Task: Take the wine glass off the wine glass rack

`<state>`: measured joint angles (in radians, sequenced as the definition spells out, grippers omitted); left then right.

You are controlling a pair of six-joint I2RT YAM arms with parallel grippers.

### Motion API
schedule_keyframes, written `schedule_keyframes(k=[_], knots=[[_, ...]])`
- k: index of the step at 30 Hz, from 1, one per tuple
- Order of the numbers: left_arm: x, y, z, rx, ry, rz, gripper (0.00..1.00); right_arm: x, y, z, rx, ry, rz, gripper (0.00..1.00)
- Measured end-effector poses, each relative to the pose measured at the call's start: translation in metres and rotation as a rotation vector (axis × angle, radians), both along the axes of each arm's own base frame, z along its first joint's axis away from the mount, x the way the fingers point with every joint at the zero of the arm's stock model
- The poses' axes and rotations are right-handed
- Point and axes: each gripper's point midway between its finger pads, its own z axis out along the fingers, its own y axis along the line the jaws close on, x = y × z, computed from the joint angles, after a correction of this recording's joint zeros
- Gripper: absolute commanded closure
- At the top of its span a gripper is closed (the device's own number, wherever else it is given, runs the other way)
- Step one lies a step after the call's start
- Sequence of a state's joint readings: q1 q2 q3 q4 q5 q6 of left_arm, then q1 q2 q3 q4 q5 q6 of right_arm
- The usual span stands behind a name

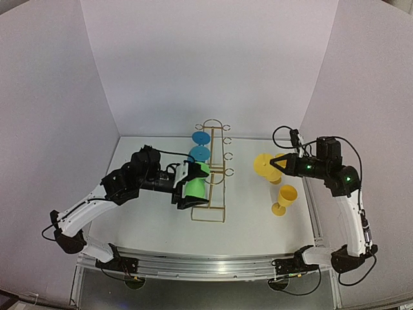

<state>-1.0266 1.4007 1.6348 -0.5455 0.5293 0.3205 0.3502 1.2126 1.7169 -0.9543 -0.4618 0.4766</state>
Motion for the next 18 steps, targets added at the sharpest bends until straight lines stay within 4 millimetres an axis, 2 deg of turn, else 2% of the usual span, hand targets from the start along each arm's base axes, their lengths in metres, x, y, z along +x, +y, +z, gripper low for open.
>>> schedule_keyframes(k=[3,7,10,14,18], knots=[[-0.002,-0.017,0.028,-0.059,0.150,-0.011,0.15,-0.021,0.000,-0.003,-0.027,0.014,0.063,1.00],[-0.013,-0.050,0.046,-0.084,0.320,-0.047,0.13,-0.048,-0.002,-0.001,-0.026,0.010,0.124,1.00],[-0.017,-0.077,0.043,-0.071,0.427,-0.056,0.12,-0.063,-0.003,0.005,-0.014,-0.019,0.156,1.00],[-0.010,-0.112,0.028,-0.044,0.538,-0.026,0.12,-0.076,-0.004,0.007,0.001,-0.034,0.184,1.00],[-0.001,-0.137,0.018,-0.038,0.593,0.003,0.19,-0.079,-0.002,0.005,0.009,-0.028,0.199,1.00]])
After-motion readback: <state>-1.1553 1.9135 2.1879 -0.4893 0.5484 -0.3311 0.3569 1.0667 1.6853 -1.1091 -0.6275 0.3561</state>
